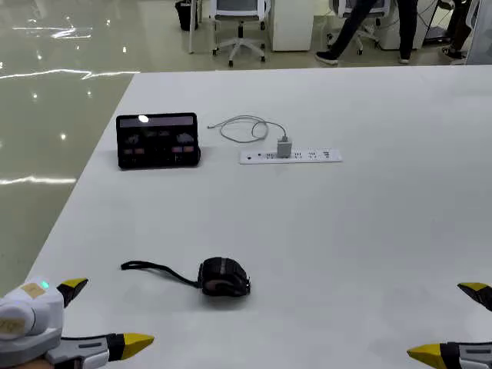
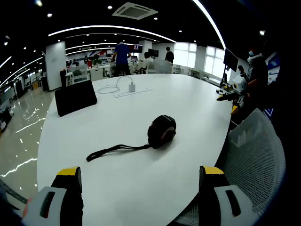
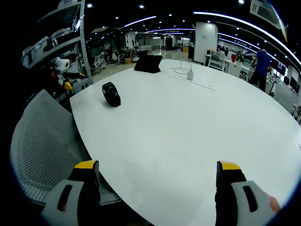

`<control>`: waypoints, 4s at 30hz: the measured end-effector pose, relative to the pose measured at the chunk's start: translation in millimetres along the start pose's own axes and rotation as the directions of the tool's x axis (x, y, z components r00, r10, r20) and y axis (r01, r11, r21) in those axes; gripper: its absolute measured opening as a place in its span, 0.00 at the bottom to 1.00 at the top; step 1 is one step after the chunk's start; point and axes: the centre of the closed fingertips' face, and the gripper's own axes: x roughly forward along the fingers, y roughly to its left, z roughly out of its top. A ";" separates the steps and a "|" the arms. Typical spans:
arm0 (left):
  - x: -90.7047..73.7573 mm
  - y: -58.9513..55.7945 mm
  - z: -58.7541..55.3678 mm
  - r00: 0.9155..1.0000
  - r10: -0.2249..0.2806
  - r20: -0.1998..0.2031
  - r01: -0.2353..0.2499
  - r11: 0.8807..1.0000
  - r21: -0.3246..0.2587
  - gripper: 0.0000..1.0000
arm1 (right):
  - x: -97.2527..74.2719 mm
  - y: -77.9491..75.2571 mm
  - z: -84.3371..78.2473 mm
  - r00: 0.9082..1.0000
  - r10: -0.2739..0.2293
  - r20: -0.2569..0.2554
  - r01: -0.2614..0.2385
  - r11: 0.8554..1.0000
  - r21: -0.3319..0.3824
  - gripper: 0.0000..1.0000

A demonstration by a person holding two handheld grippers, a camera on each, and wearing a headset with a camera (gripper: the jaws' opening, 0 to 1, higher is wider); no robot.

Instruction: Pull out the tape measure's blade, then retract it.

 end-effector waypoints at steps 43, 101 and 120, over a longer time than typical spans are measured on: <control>72.2 -34.6 31.7 0.960 -0.201 -0.195 0.258 0.903 0.344 1.00 | 40.7 17.4 28.8 0.993 0.119 0.022 -0.115 0.985 -0.127 1.00; 179.1 -56.6 30.0 0.798 -0.163 -0.581 0.552 0.584 0.595 0.31 | 221.7 126.6 124.3 0.889 0.426 -0.166 -0.453 0.775 -0.441 0.64; 182.7 -56.6 29.9 0.788 -0.181 -0.589 0.554 0.627 0.548 0.31 | 263.0 144.9 120.3 0.869 0.441 -0.226 -0.492 0.721 -0.488 0.25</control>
